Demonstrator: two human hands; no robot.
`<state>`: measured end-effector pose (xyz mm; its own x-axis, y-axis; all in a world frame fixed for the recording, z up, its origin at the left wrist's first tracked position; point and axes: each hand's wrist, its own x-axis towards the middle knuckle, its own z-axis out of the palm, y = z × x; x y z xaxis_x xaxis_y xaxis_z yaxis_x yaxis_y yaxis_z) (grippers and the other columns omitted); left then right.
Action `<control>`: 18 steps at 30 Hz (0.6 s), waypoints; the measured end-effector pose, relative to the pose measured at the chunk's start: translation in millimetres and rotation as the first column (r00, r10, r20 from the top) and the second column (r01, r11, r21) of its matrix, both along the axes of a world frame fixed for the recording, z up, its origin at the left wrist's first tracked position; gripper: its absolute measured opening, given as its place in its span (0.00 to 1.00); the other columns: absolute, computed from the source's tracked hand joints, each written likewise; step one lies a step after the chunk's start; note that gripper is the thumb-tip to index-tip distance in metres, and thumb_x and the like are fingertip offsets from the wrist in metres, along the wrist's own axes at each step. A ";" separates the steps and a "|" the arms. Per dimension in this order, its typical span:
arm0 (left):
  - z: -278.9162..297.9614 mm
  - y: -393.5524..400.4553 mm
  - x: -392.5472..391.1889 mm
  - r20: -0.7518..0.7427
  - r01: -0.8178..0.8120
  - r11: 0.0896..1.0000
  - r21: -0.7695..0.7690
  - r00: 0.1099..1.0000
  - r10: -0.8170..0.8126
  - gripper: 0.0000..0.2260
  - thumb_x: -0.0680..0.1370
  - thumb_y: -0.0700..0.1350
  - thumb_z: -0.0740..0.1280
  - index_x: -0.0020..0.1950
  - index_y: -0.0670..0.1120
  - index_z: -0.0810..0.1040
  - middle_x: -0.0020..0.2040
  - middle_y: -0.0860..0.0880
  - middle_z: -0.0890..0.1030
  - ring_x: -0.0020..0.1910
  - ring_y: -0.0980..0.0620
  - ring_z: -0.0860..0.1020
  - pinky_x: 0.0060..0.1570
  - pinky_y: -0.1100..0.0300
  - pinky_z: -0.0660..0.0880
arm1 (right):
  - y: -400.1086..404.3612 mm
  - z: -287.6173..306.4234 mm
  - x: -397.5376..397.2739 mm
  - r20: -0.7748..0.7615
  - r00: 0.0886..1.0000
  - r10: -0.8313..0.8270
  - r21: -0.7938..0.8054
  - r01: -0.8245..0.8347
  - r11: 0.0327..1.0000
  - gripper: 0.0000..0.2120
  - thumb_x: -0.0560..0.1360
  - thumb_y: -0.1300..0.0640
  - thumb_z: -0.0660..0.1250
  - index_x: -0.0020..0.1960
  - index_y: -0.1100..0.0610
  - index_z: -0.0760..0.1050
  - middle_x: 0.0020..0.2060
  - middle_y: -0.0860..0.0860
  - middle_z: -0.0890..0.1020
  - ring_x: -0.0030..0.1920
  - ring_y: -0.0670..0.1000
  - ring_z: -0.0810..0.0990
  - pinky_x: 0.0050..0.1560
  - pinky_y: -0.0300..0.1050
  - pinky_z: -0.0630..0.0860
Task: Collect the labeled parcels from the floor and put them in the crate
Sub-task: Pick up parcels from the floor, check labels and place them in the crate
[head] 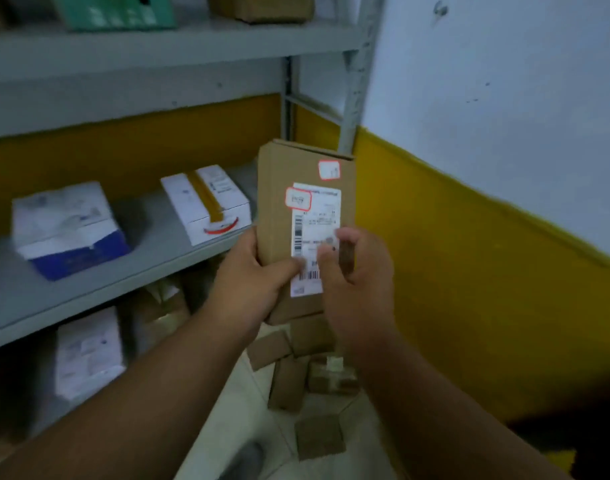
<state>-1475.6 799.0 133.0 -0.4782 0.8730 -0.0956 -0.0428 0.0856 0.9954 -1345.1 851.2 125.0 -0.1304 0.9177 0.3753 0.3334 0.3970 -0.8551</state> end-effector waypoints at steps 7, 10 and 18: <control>-13.7 -150.8 -13.5 0.116 -0.242 0.969 -0.042 0.963 0.245 0.23 0.66 0.42 0.72 0.60 0.54 0.77 0.52 0.49 0.86 0.49 0.44 0.85 0.48 0.44 0.82 | -76.5 -12.9 -39.9 -0.068 0.926 0.372 -0.311 -0.374 0.874 0.15 0.78 0.42 0.65 0.63 0.44 0.71 0.48 0.41 0.83 0.41 0.35 0.82 0.31 0.30 0.74; -10.6 -208.4 -23.2 0.143 -0.343 0.939 0.000 0.930 0.340 0.22 0.68 0.45 0.74 0.61 0.56 0.76 0.54 0.48 0.86 0.50 0.44 0.85 0.48 0.45 0.82 | -120.4 -4.7 -63.3 -0.090 0.881 0.465 -0.247 -0.472 0.846 0.15 0.79 0.43 0.65 0.61 0.49 0.71 0.48 0.43 0.81 0.39 0.36 0.81 0.28 0.26 0.71; -7.1 -394.3 -38.9 -0.056 -0.719 0.678 0.154 0.679 0.732 0.21 0.77 0.54 0.68 0.66 0.70 0.67 0.56 0.64 0.82 0.52 0.59 0.83 0.41 0.63 0.81 | -296.3 0.9 -135.7 -0.072 0.704 0.706 -0.130 -0.709 0.694 0.14 0.79 0.43 0.63 0.62 0.42 0.66 0.53 0.42 0.81 0.49 0.40 0.82 0.41 0.33 0.77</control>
<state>-1514.5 404.8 125.9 -0.9665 0.2479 0.0667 0.0594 -0.0368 0.9976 -1480.8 554.9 125.9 -0.7578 0.5980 0.2611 -0.0107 0.3888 -0.9213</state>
